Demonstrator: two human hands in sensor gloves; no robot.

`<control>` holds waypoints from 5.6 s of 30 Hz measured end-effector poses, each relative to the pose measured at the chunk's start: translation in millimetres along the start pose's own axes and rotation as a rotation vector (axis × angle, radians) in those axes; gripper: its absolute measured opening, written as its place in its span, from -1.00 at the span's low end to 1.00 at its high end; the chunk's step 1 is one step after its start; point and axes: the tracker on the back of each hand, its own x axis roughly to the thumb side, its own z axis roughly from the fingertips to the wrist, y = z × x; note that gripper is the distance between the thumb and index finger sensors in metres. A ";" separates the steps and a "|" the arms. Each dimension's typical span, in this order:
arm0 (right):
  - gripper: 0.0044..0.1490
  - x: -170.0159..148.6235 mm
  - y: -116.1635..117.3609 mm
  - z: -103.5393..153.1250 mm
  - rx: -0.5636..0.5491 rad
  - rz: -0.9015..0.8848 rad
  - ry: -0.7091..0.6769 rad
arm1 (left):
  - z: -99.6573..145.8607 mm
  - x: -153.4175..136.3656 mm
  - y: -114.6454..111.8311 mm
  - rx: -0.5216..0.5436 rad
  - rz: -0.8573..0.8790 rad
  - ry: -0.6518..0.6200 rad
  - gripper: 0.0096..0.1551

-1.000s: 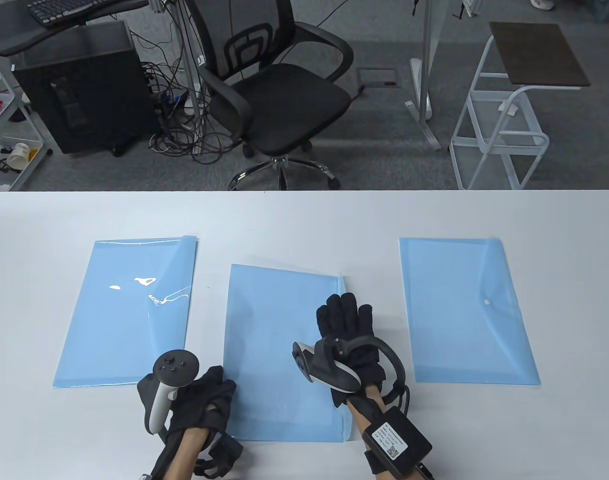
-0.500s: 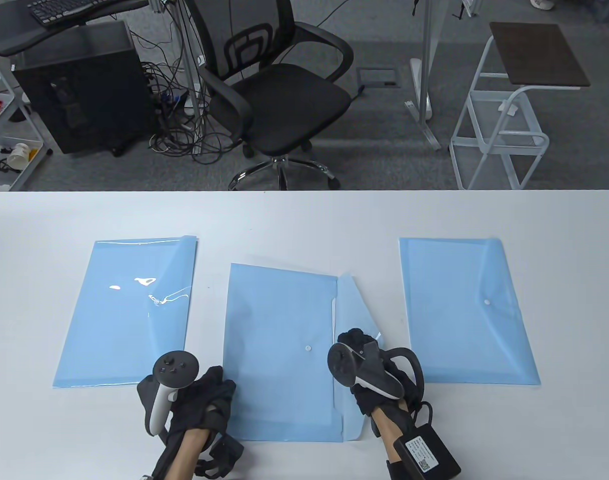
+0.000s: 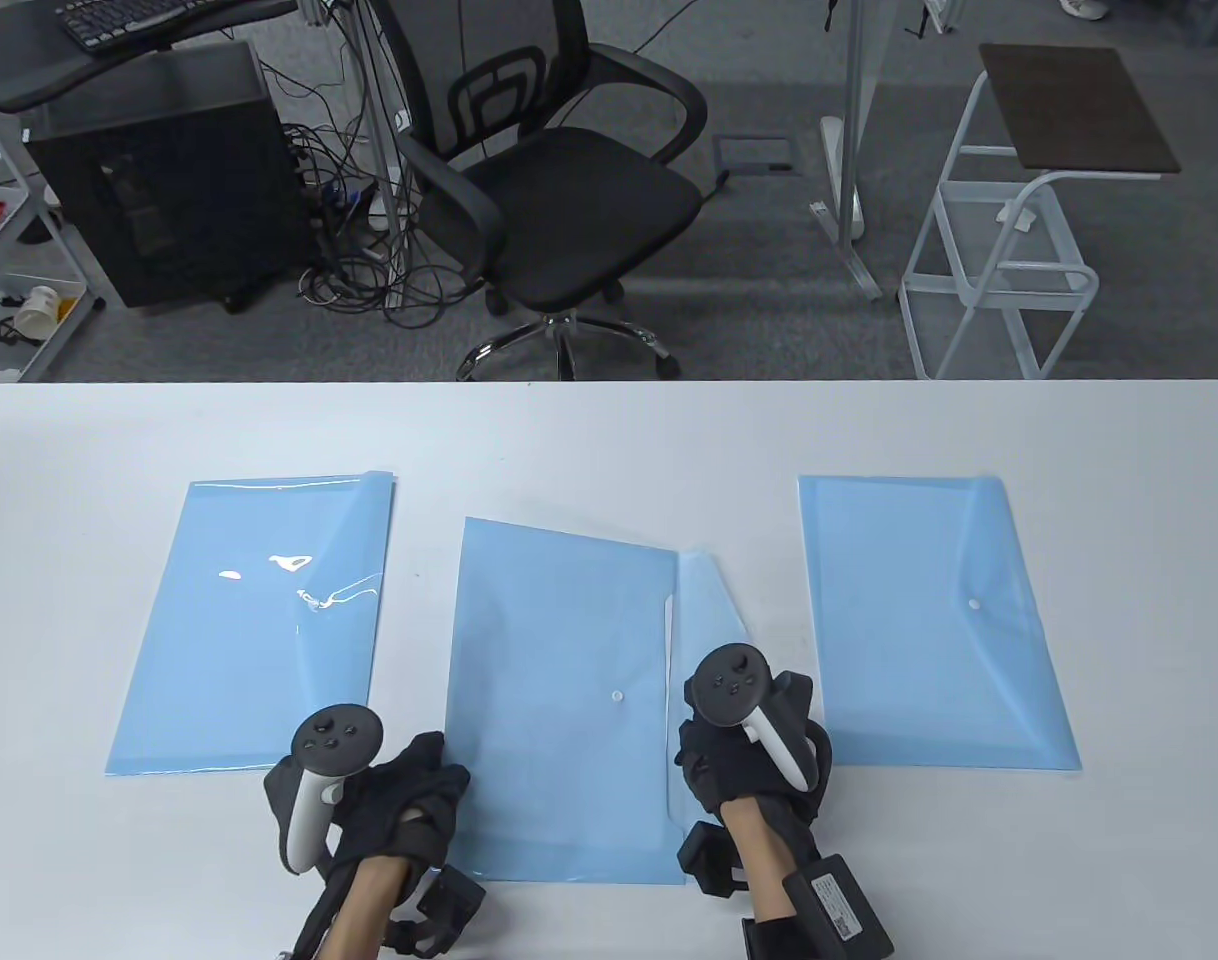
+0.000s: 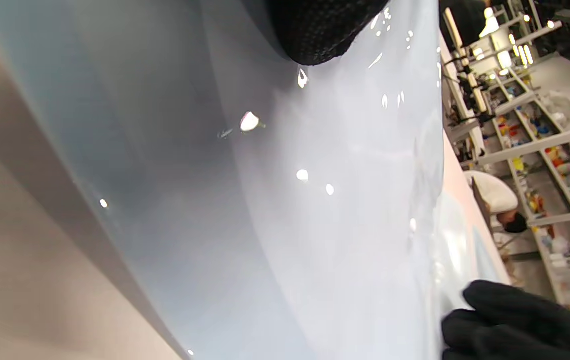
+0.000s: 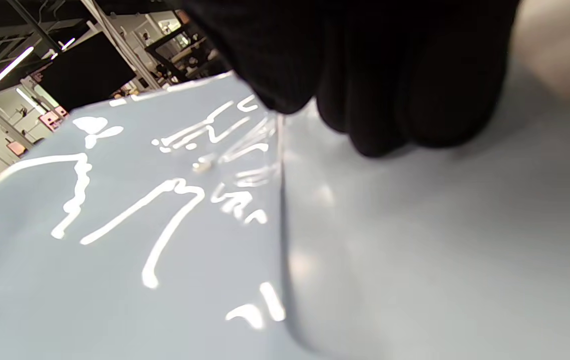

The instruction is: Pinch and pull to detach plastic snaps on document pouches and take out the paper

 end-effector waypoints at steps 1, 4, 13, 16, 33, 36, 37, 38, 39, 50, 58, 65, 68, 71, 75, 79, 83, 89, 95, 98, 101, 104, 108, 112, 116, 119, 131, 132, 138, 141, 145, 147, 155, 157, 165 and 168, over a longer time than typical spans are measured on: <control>-0.33 -0.3 0.6 -1.0 -0.011 0.011 -0.001 | -0.4 -1.2 0.6 -0.010 0.026 0.002 -0.48; -0.31 -0.3 3.6 -2.5 -0.034 0.094 0.005 | -1.7 -4.5 1.2 -0.050 0.126 0.000 -0.48; -0.24 2.1 14.0 -2.8 -0.015 0.209 -0.023 | -1.1 -3.9 -5.4 -0.155 0.268 -0.021 -0.47; -0.28 -3.0 11.5 -4.1 0.033 0.082 -0.037 | -0.3 -3.4 -1.9 -0.122 0.226 -0.028 -0.47; -0.15 -36.6 7.3 -3.3 0.291 -0.942 -0.163 | -0.1 -4.0 1.3 -0.110 0.197 -0.043 -0.47; -0.13 -38.5 7.2 -4.1 0.314 -1.075 -0.185 | -0.1 -4.0 0.8 -0.119 0.198 -0.049 -0.47; -0.17 -39.5 7.9 -4.7 0.332 -1.116 -0.198 | -0.3 -4.1 0.8 -0.120 0.199 -0.052 -0.47; -0.21 -40.3 8.5 -5.0 0.342 -1.139 -0.205 | -0.4 -4.0 0.8 -0.122 0.200 -0.056 -0.47; -0.26 -41.7 9.4 -5.3 0.348 -1.168 -0.206 | -0.8 -4.2 0.6 -0.125 0.203 -0.061 -0.48; -0.43 -42.3 13.4 -5.8 0.363 -1.254 -0.221 | -1.7 -4.8 -0.1 -0.135 0.208 -0.077 -0.48; -0.09 -38.3 10.9 -3.6 0.352 -1.008 -0.202 | -1.5 -5.4 1.6 -0.120 0.208 -0.078 -0.48; -0.31 -26.2 17.8 -0.4 0.299 -0.801 -0.122 | -2.3 -5.5 -0.3 -0.131 0.205 -0.089 -0.47; -0.34 -15.8 14.6 5.0 0.180 -0.608 -0.097 | -2.0 -6.2 1.3 -0.120 0.209 -0.082 -0.47; -0.35 -6.0 10.9 12.0 0.042 -0.494 -0.053 | -2.1 -6.3 2.5 -0.099 0.208 -0.079 -0.47; -0.33 -2.4 4.8 18.7 -0.095 -0.458 -0.003 | -0.8 -6.2 5.5 -0.074 0.206 -0.082 -0.48; -0.33 -7.3 -4.1 23.7 -0.184 -0.482 0.042 | 2.6 -4.5 8.9 -0.045 0.235 -0.107 -0.49; -0.32 -16.0 -16.6 26.3 -0.163 -0.555 0.071 | 4.2 -4.7 12.5 -0.027 0.249 -0.111 -0.49; -0.34 -36.3 -50.3 31.9 -0.148 -0.546 0.096 | 5.0 -7.2 19.9 -0.012 0.281 -0.111 -0.49; -0.37 -63.4 -93.2 44.8 -0.225 -0.520 0.126 | 5.9 -8.6 24.9 0.014 0.283 -0.107 -0.49; -0.39 -83.0 -121.9 53.9 -0.283 -0.542 0.143 | 6.0 -8.4 24.8 0.013 0.283 -0.107 -0.49; -0.42 -102.1 -147.9 63.0 -0.337 -0.591 0.157 | 5.6 -8.5 24.9 0.014 0.285 -0.105 -0.49; -0.44 -122.5 -169.2 70.8 -0.400 -0.667 0.186 | 5.2 -8.5 24.7 0.012 0.283 -0.099 -0.49; -0.44 -145.4 -185.0 72.6 -0.466 -0.682 0.235 | 6.1 -8.2 24.4 0.005 0.300 -0.097 -0.49; -0.45 -162.4 -186.6 64.5 -0.490 -0.655 0.276 | 6.1 -8.3 24.5 -0.007 0.316 -0.099 -0.49; -0.44 -169.9 -172.0 46.6 -0.442 -0.641 0.272 | 5.6 -8.4 25.4 -0.013 0.324 -0.096 -0.49; -0.44 -166.4 -156.9 30.4 -0.383 -0.650 0.259 | 5.3 -8.2 25.0 -0.022 0.321 -0.093 -0.49; -0.42 -116.1 -102.0 -34.4 -0.213 -0.560 0.237 | 3.4 -7.5 21.8 -0.043 0.288 -0.084 -0.48; -0.41 -112.9 -99.6 -37.7 -0.206 -0.556 0.239 | 3.2 -7.7 22.0 -0.044 0.286 -0.082 -0.48; -0.39 -93.2 -84.4 -59.3 -0.182 -0.493 0.257 | 3.8 -8.3 22.4 -0.036 0.272 -0.065 -0.48; -0.38 -86.9 -74.4 -68.8 -0.165 -0.468 0.276 | 4.1 -8.4 22.3 -0.032 0.273 -0.062 -0.48; -0.35 -83.3 -61.6 -78.7 -0.166 -0.427 0.316 | 3.7 -8.4 21.4 -0.036 0.274 -0.058 -0.48; -0.33 -82.7 -56.8 -82.4 -0.169 -0.401 0.339 | 3.2 -8.4 21.1 -0.036 0.272 -0.056 -0.48; -0.18 -69.5 -55.2 -81.8 -0.239 -0.197 0.377 | 2.4 -8.5 21.5 -0.031 0.262 -0.047 -0.48; -0.14 -65.7 -57.6 -79.2 -0.257 -0.150 0.371 | 2.5 -8.4 21.7 -0.028 0.264 -0.047 -0.48; -0.05 -50.2 -80.0 -55.8 -0.361 -0.036 0.319 | 2.8 -7.9 22.1 -0.032 0.270 -0.062 -0.48; -0.06 -45.8 -90.9 -42.4 -0.431 0.000 0.301 | 3.4 -7.9 21.3 -0.035 0.270 -0.066 -0.48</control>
